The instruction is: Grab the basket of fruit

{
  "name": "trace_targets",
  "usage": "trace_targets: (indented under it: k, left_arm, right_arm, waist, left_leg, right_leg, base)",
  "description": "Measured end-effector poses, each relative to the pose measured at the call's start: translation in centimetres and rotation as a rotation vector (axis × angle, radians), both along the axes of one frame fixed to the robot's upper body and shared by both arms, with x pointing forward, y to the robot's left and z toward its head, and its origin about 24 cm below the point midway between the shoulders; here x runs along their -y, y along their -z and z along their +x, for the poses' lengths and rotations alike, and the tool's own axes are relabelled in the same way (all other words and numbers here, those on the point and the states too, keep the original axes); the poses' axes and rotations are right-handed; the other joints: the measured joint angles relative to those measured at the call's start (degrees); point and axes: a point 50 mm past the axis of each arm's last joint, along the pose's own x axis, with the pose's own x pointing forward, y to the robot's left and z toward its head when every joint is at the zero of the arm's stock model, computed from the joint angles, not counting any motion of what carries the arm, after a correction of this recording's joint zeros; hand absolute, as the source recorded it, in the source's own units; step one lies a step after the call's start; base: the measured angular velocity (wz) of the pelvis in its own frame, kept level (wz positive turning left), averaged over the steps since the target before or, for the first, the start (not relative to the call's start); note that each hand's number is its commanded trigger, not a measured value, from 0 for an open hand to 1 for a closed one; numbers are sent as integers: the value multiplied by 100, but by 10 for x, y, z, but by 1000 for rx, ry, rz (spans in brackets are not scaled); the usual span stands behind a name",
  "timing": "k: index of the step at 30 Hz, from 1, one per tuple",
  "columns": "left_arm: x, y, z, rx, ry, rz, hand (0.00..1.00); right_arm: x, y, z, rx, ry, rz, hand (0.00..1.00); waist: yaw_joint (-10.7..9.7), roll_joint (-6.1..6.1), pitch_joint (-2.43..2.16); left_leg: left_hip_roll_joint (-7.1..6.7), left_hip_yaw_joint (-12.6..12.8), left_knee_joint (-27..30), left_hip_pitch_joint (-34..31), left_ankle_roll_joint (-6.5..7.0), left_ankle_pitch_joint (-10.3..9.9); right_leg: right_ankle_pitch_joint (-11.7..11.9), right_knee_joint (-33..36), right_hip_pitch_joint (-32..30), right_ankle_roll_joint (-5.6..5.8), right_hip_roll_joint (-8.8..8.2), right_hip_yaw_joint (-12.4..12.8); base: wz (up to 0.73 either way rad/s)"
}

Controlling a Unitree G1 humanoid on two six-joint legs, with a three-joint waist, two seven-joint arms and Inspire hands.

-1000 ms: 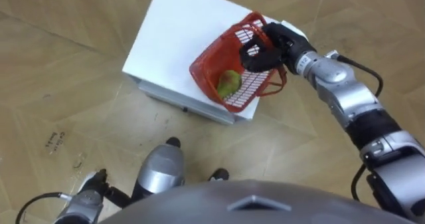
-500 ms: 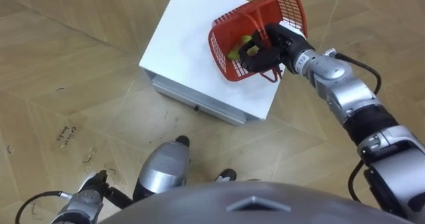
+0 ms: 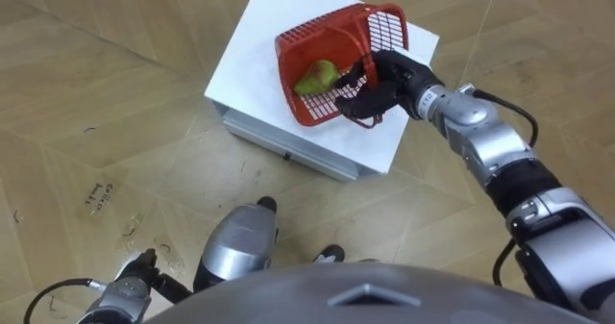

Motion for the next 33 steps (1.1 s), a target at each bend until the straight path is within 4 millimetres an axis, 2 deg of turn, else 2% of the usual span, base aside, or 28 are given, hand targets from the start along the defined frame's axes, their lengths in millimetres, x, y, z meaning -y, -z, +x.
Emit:
trace_targets:
  k: [7, 19, 25, 33]
  left_arm:
    - [1, 0, -1, -3, -1, -2, 0]
    - [1, 0, -2, -12, 3, -3, 0]
    - [2, 1, -3, -13, 4, -7, 0]
    - [2, 1, -6, -15, 3, -12, 0]
  right_arm:
    - [1, 0, 0, 5, -9, -21, 0]
    - [2, 5, -5, -5, -25, -58, 0]
    - [3, 8, -9, -19, -47, -78, 0]
    - [3, 10, -12, -27, -50, -74, 0]
  waist:
    - [1, 14, -27]
    - [-10, -69, -88]
    - [-25, -100, -85]
    - [-22, -128, -81]
  left_leg:
    - [-15, -5, 84, -37, 20, -61]
    - [-39, -2, 138, -24, 31, -64]
    - [-36, 7, 126, -8, 37, -68]
    - [-33, 11, 137, -8, 38, -69]
  right_leg:
    - [-31, 54, 0, 45, -16, 22]
    - [-31, 51, 17, 46, -38, 33]
    - [-31, 51, 23, 46, -33, 128]
    - [-31, 49, 24, 46, -31, 122]
  base:
    - [0]
    - [0]
    - [-4]
    - [-1]
